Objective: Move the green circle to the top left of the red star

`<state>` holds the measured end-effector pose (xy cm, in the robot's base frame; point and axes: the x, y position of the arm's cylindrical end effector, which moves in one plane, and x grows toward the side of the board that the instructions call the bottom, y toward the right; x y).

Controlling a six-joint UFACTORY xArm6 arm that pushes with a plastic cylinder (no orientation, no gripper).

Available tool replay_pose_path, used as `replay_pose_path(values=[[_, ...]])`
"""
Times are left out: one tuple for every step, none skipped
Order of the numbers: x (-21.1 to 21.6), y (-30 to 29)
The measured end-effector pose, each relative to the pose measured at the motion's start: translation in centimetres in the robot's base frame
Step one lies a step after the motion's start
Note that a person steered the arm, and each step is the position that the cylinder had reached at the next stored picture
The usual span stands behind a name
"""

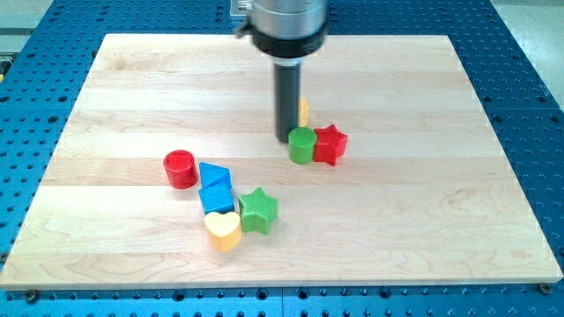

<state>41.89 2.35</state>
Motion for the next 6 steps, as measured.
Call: replay_pose_path(values=[[0.0, -3.7], [0.0, -7.5], [4.4, -6.9], [4.1, 0.2], [2.5, 6.1], [2.2, 7.4]])
